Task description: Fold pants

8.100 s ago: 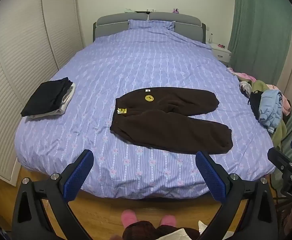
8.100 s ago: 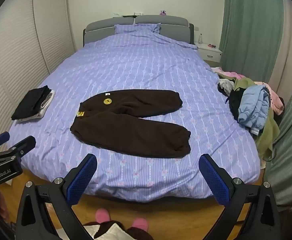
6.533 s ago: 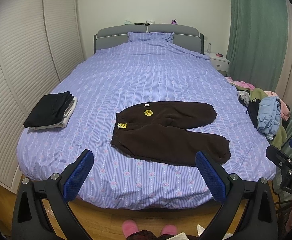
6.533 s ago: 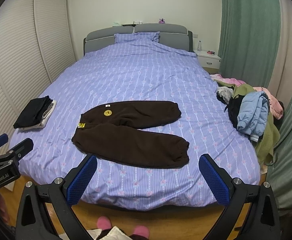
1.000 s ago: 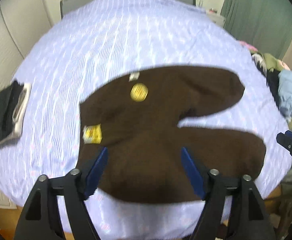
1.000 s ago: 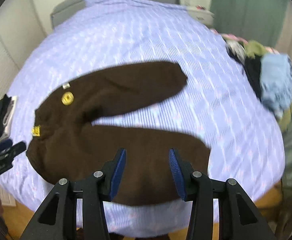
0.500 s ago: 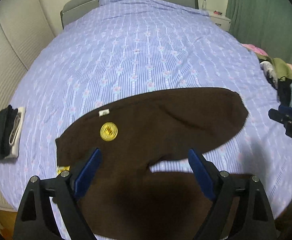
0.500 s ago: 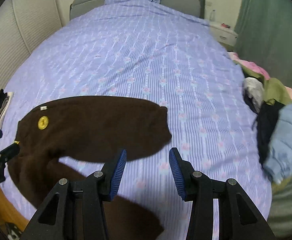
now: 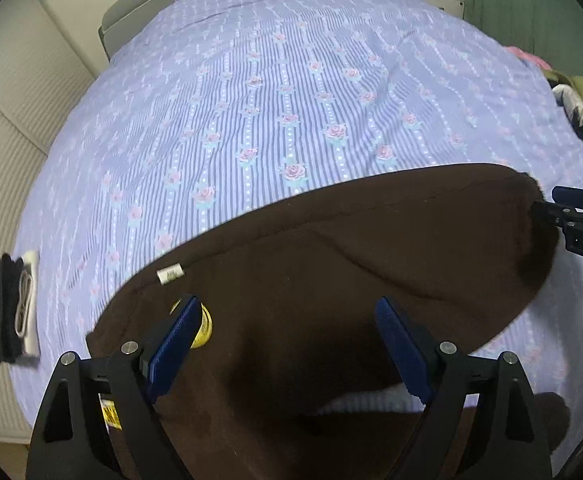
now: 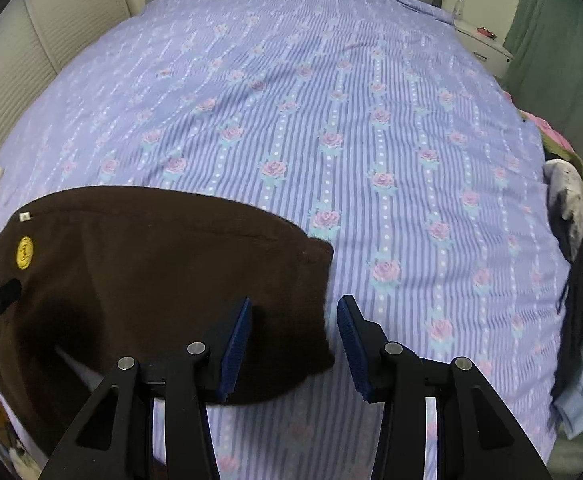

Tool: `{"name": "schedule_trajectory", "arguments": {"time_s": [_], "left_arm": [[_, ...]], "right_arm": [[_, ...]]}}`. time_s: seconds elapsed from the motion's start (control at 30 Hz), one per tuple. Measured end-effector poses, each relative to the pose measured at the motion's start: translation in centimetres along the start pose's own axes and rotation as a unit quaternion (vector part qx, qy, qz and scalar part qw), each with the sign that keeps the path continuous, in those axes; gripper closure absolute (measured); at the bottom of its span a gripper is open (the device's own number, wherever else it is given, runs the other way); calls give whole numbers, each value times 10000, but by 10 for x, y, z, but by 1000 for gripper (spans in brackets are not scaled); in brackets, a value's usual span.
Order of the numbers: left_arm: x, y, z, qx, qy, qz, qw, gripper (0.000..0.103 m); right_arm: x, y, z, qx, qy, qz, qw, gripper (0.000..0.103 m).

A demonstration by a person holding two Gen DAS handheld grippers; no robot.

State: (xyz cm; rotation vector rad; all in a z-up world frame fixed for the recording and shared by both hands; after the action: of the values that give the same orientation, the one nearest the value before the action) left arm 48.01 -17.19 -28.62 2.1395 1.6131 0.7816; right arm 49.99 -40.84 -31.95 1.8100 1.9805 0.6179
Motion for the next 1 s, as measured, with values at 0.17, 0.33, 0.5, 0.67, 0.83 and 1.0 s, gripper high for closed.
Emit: {"name": "schedule_trajectory", "arguments": {"time_s": [0.17, 0.33, 0.5, 0.67, 0.83, 1.0], "left_arm": [[12, 2, 16, 162, 146, 59, 9997, 14], [32, -1, 12, 151, 379, -77, 9991, 14], [37, -10, 17, 281, 482, -164, 9983, 14], [31, -13, 20, 333, 429, -141, 9984, 14], [25, -11, 8, 243, 297, -233, 9990, 14], [22, -7, -20, -19, 132, -271, 9995, 14]], "right_arm": [[-2, -12, 29, 475, 116, 29, 9988, 74], [-8, 17, 7, -109, -313, -252, 9991, 76], [-9, 29, 19, -35, -705, -701, 9950, 76], [-13, 12, 35, 276, -894, -811, 9923, 64], [-28, 13, 11, 221, -1193, -444, 9916, 31], [-32, -2, -34, 145, -1255, -34, 9920, 31]]}}
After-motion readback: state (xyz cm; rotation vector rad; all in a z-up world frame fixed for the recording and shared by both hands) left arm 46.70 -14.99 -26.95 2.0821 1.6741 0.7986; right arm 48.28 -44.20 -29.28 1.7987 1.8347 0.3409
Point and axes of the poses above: each gripper's, at about its wrist camera, not at the fingertips, and z roughly the way its jaws point, x to its left, y to its top, the point moved 8 cm from there along z, roughly the way its jaws point, and after that the axes turned 13 degrees about -x, right-handed, at the moved point
